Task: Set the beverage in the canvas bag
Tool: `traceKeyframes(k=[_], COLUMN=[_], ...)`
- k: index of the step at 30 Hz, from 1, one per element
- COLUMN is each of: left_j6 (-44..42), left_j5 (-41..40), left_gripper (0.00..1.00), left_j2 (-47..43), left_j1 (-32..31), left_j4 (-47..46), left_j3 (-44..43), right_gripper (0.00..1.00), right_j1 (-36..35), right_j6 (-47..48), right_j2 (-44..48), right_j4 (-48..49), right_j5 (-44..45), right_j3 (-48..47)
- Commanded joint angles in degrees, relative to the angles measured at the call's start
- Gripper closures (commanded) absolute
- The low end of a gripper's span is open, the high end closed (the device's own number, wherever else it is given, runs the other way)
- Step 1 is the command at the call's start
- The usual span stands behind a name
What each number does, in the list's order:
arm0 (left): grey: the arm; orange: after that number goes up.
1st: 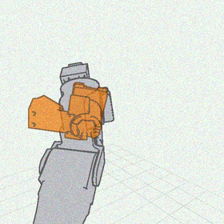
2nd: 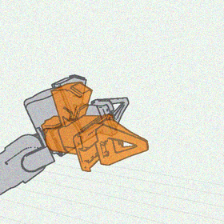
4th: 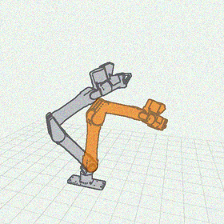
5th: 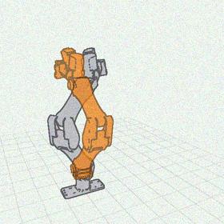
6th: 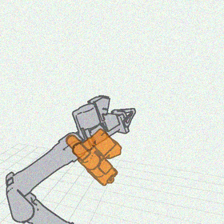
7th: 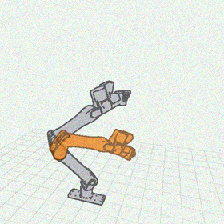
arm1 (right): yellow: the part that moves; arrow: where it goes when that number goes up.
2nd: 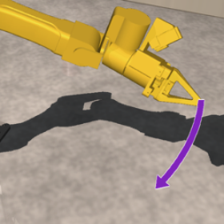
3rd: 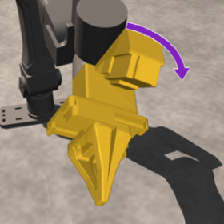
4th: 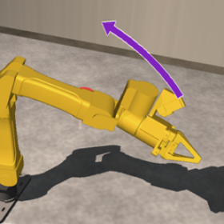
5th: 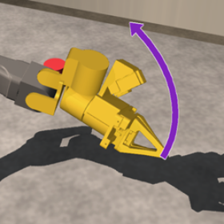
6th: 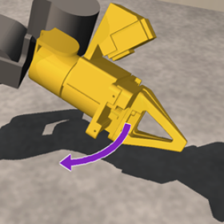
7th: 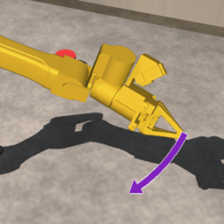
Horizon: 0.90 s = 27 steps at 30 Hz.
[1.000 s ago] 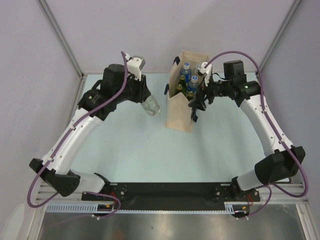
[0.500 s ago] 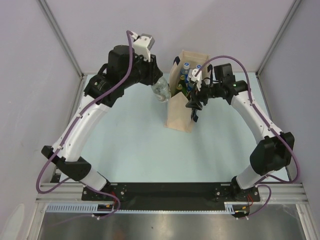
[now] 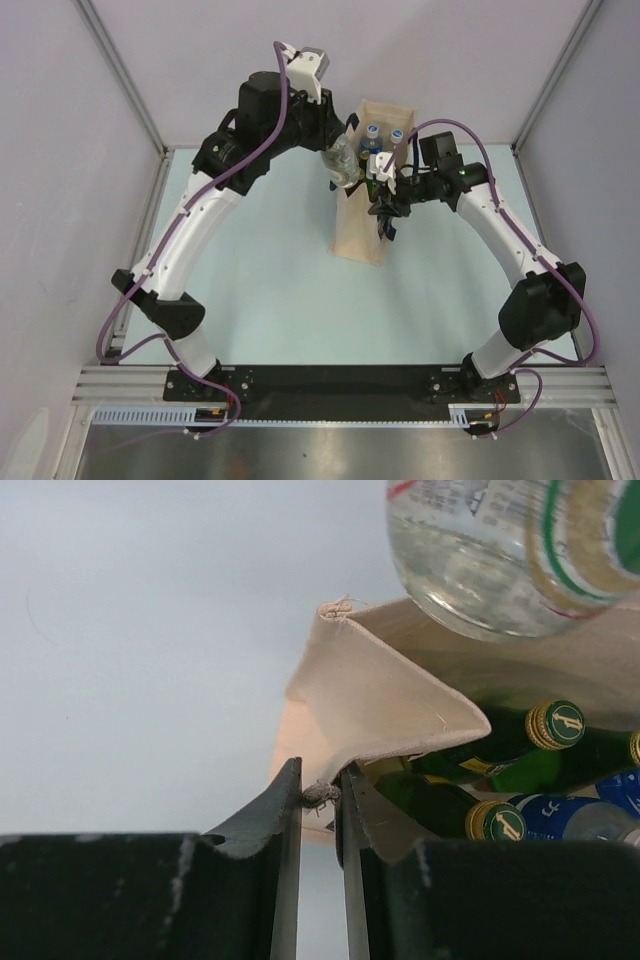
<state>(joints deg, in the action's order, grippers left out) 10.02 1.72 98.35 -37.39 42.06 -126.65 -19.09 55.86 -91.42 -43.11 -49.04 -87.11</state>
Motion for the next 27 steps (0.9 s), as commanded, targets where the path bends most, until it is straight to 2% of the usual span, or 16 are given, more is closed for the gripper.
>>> traceKeyframes(k=[1, 5, 18, 27], left_j6=[1.93, 2.81, 3.69, 2.46], left_j5=[0.66, 0.57, 0.04, -0.05], left_gripper=[1.0, 1.0, 1.0, 1.0], left_j2=[-0.79, 1.23, 9.67, 12.83], left_j1=[-0.76, -0.93, -1.81, -1.99], left_j4=[-12.44, -14.38, -19.65, -18.95], left_j3=[-5.45, -6.15, -9.67, -8.79], right_gripper=[0.88, 0.93, 0.94, 0.94], right_j1=[-1.65, -1.83, -2.18, -2.18], right_j6=[4.88, 6.63, 9.53, 13.93], right_j2=[0.8, 1.15, 2.82, 3.35], right_j4=[-3.64, -4.26, -5.22, -7.86], right_j5=[-3.43, -3.26, -2.21, -2.38], right_j3=[0.54, 0.89, 2.21, 2.39])
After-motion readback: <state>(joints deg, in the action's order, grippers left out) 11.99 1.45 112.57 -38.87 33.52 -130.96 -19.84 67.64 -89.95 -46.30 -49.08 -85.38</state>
